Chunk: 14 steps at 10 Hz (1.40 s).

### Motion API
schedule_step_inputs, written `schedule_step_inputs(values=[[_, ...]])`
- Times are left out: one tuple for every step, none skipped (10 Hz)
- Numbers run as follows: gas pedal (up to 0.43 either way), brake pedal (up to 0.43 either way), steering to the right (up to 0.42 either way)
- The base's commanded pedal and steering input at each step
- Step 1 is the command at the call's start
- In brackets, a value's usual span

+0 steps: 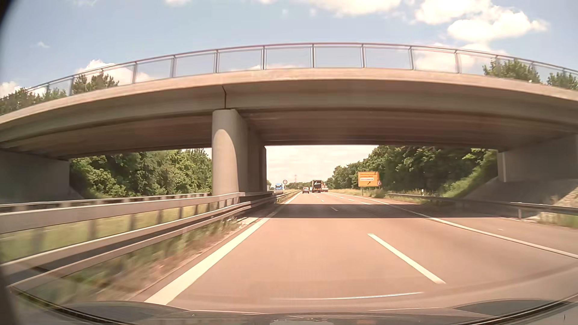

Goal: Follow the waypoints while adhering to traffic rules and regulations

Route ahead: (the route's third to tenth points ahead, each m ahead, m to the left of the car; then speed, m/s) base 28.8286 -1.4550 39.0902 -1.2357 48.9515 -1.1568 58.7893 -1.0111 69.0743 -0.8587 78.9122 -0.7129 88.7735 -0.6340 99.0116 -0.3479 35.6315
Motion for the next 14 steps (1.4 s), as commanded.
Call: schedule_step_inputs(values=[[0.24, 0.012, -0.002], [0.248, 0.012, -0.003], [0.248, 0.012, -0.002], [0.248, 0.012, -0.002], [0.287, 0.012, -0.002], [0.299, 0.012, -0.002], [0.299, 0.012, -0.003], [0.299, 0.012, -0.003], [0.311, 0.012, -0.003], [0.311, 0.012, -0.003], [0.311, 0.006, -0.003], [0.311, 0.012, -0.003], [0.311, 0.012, -0.003], [0.311, 0.012, -0.003]])
